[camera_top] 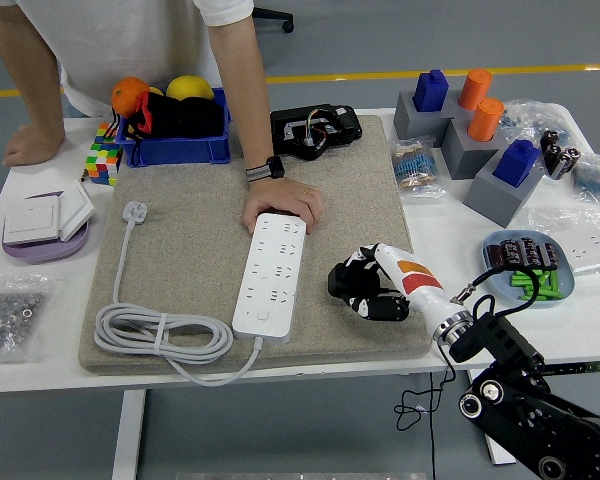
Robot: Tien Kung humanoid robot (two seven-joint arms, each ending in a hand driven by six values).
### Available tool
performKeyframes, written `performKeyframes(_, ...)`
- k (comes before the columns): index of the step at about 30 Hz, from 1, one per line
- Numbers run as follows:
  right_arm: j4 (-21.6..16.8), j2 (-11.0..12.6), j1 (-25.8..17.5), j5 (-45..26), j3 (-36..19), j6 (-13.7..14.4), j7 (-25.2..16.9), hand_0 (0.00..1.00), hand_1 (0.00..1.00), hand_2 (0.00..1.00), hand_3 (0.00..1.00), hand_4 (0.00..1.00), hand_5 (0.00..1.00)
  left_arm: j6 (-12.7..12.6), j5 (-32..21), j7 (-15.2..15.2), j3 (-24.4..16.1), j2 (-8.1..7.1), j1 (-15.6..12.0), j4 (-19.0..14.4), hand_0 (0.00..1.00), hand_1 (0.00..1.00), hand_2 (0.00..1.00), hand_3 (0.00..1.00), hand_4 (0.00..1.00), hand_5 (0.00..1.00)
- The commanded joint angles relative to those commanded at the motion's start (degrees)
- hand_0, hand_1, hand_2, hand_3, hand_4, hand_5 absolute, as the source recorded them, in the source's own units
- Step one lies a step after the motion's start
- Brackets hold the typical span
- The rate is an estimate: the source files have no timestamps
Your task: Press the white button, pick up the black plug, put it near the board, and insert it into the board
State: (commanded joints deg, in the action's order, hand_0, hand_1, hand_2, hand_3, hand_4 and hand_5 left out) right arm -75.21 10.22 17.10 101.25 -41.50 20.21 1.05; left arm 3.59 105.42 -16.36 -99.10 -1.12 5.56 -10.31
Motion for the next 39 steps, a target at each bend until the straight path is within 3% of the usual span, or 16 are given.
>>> performKeyframes(19, -9.9, 0.0, 1.5, 1.6, 2.1, -0.4, 1.8, 0.534, 0.547, 0.546, 0.53, 0.753, 0.002, 0.0, -0.2, 0.0, -0.1, -0.11, 0.0, 0.0, 0.624, 0.631, 0.636, 0.692, 0.554, 0.388)
performKeyframes(29, -5.8, -3.5, 6.3, 2.1, 5.9, -0.9, 3.0, 0.532, 0.546, 0.546, 0.539, 0.751, 0.002, -0.1, -0.4, -0.1, 0.1, -0.18, 0.1, 0.0, 0.624, 0.63, 0.636, 0.692, 0.554, 0.388)
performKeyframes(39, -2.2, -4.8, 10.4, 2.5, 10.7, -2.2, 5.3, 0.533, 0.547, 0.548, 0.543, 0.751, 0.002, -0.1, -0.5, -0.1, 0.2, -0.43, 0.3, 0.0, 0.624, 0.631, 0.636, 0.692, 0.554, 0.391)
